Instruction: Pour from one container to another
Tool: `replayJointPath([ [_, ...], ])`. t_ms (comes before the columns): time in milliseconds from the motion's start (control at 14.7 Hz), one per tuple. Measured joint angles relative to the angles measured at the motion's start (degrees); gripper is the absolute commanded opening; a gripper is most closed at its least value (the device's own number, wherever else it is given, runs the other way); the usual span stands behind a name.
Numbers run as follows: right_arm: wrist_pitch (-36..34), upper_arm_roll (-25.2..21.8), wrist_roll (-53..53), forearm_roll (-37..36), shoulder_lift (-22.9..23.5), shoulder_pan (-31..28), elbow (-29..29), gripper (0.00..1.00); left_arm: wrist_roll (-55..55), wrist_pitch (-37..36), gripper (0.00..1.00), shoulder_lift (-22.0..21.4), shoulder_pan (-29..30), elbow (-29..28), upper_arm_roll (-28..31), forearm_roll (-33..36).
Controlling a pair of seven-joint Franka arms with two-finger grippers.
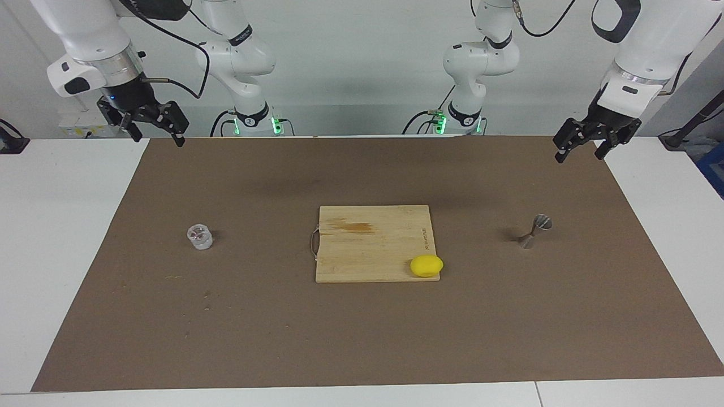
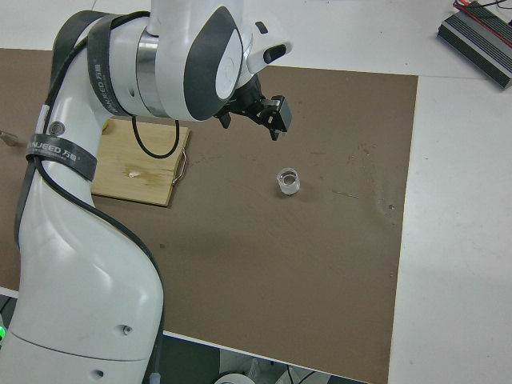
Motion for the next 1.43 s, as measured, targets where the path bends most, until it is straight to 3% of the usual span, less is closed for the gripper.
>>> replayJointPath([
  [340, 0.0, 0.05, -0.41, 0.0, 0.0, 0.01, -0.2, 1.0, 11.18, 0.75, 1.0, -0.03, 4.12, -2.33, 0.84, -6.37],
  [748, 0.0, 0.05, -6.85, 0.0, 0.0, 0.01, -0.91, 1.0, 27.63, 6.97, 1.0, 1.83, 8.71, -8.6, 1.01, -12.86],
  [1156, 1.47, -0.21, -33.04, 3.25, -0.77, -3.84, -3.17, 1.0, 47.16, 9.29, 1.0, 7.24, 11.99, -10.65, 1.07, -21.64],
  [1428, 6.11, -0.32, -53.01, 11.22, -2.68, -8.45, -8.13, 1.0, 62.97, 9.23, 1.0, 9.54, 13.91, -11.61, 1.09, -29.27],
])
